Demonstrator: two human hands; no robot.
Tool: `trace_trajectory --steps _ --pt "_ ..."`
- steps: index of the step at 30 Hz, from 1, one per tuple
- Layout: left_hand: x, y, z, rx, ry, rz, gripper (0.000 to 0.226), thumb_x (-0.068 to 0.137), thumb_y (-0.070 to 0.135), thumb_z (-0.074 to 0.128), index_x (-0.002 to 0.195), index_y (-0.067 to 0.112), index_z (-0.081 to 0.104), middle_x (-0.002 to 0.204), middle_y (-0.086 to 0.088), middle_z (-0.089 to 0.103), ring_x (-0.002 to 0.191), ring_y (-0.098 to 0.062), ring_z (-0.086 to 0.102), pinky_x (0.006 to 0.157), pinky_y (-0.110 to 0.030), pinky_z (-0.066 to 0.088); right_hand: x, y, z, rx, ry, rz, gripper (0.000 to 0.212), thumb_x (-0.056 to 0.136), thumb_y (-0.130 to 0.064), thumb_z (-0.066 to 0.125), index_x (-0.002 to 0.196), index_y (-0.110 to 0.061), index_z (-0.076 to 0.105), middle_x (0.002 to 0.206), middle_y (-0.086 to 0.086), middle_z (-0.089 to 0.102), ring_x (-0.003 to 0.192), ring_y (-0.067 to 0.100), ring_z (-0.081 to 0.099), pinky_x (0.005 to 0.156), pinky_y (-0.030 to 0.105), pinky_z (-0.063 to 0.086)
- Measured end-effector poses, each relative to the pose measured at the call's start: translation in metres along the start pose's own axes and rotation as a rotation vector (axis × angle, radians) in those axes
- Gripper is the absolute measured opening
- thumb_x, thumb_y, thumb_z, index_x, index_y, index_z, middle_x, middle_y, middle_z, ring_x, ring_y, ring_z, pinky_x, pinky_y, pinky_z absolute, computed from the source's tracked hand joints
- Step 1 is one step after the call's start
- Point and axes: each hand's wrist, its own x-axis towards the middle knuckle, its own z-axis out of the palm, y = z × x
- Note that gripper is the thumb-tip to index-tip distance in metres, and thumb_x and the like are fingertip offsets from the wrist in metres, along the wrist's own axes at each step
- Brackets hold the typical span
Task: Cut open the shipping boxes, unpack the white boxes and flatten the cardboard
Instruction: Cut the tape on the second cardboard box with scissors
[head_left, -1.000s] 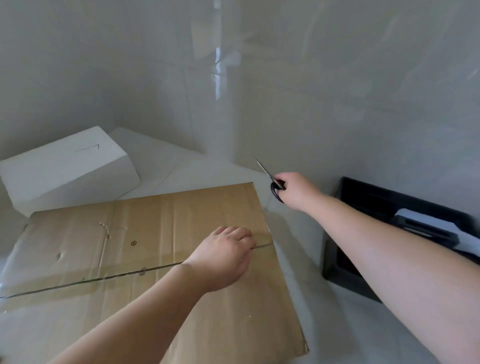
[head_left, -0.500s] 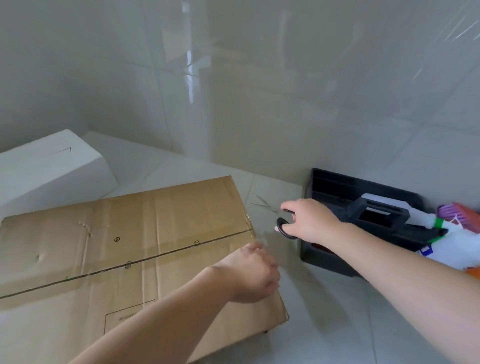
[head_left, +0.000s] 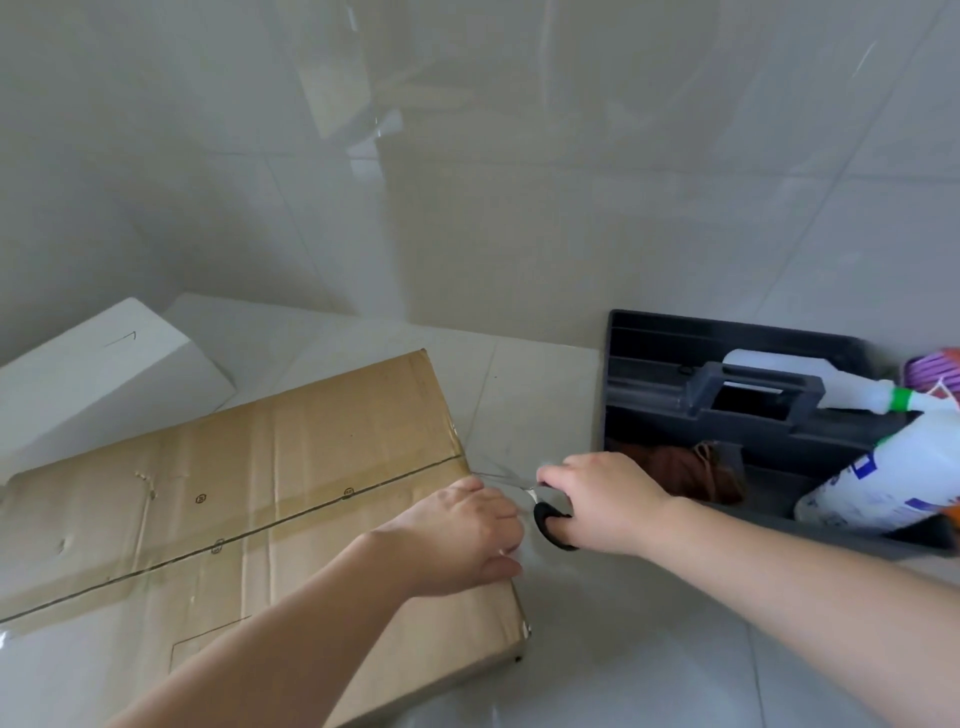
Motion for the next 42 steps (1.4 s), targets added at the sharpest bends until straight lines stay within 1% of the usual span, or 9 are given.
trace_trajectory --steps 6,8,11,16,25,29,33,39,42 --pt "0.0 -0.003 0.005 0.006 0.031 0.003 0.035 0.099 0.042 0.043 0.102 0.012 0.061 0.103 -0.004 0.057 0.104 -0.023 0.049 0.093 -0.027 0.028 -0.006 -0.003 -0.001 -0.07 0.006 -0.013 0.039 0.082 -0.055 0.046 0.103 -0.024 0.057 0.071 -0.006 0.043 0.078 0.028 0.059 0.058 0.029 0.029" --pt "-0.001 -0.001 0.007 0.02 0.058 0.022 0.035 0.099 0.04 0.044 0.1 0.01 0.061 0.101 -0.006 0.058 0.1 -0.025 0.051 0.091 -0.029 0.031 -0.008 -0.006 0.003 -0.077 -0.011 0.02 0.043 0.083 -0.054 0.045 0.108 -0.021 0.058 0.076 -0.002 0.05 0.079 0.028 0.059 0.058 0.031 0.032" --pt "-0.003 -0.001 0.005 0.025 0.138 0.069 0.03 0.095 0.038 0.054 0.088 0.011 0.064 0.089 -0.004 0.06 0.089 -0.024 0.057 0.083 -0.029 0.04 -0.008 -0.01 0.006 -0.069 -0.025 0.033 0.043 0.084 -0.053 0.044 0.104 -0.019 0.058 0.08 0.002 0.057 0.078 0.029 0.058 0.059 0.032 0.036" --pt "-0.004 0.0 -0.001 0.031 0.195 0.118 0.025 0.082 0.037 0.073 0.071 0.016 0.064 0.072 0.004 0.058 0.071 -0.018 0.058 0.07 -0.021 0.044 -0.01 -0.008 0.006 -0.098 -0.02 0.018 0.042 0.083 -0.054 0.043 0.102 -0.02 0.058 0.077 0.001 0.055 0.075 0.027 0.057 0.057 0.031 0.03" --pt "-0.002 -0.005 0.001 -0.018 0.203 0.12 0.025 0.087 0.034 0.067 0.075 0.013 0.063 0.075 0.001 0.059 0.075 -0.021 0.059 0.075 -0.025 0.046 -0.007 -0.013 0.003 -0.068 0.005 0.03 0.042 0.08 -0.053 0.042 0.096 -0.018 0.06 0.066 -0.004 0.041 0.064 0.026 0.05 0.054 0.03 0.029" --pt "-0.002 -0.005 0.001 -0.028 0.219 0.133 0.025 0.081 0.032 0.075 0.069 0.015 0.061 0.071 0.002 0.058 0.07 -0.019 0.058 0.069 -0.023 0.045 0.0 -0.019 -0.001 -0.094 -0.035 0.046 0.044 0.083 -0.052 0.042 0.106 -0.018 0.058 0.075 0.0 0.05 0.074 0.029 0.057 0.056 0.031 0.031" --pt "-0.004 -0.004 0.003 -0.069 0.219 0.114 0.024 0.079 0.026 0.077 0.07 0.011 0.062 0.073 -0.003 0.06 0.071 -0.024 0.059 0.068 -0.027 0.048 0.012 -0.03 -0.003 -0.09 -0.079 0.036 0.038 0.083 -0.049 0.05 0.102 -0.016 0.055 0.083 0.004 0.058 0.08 0.031 0.059 0.058 0.033 0.038" --pt "-0.004 -0.006 0.007 -0.104 0.216 0.099 0.022 0.088 0.023 0.067 0.079 0.004 0.064 0.083 -0.011 0.062 0.082 -0.03 0.058 0.075 -0.035 0.048 0.017 -0.038 -0.003 -0.091 -0.162 0.05 0.03 0.088 -0.04 0.052 0.101 -0.012 0.053 0.087 0.009 0.061 0.082 0.033 0.059 0.058 0.034 0.036" --pt "-0.003 -0.008 0.012 -0.135 0.162 0.049 0.025 0.094 0.026 0.058 0.091 0.002 0.064 0.097 -0.013 0.061 0.097 -0.031 0.054 0.086 -0.037 0.042 0.016 -0.042 -0.002 -0.054 -0.179 0.058 0.022 0.09 -0.03 0.049 0.096 -0.01 0.053 0.082 0.012 0.058 0.08 0.035 0.058 0.057 0.034 0.033"
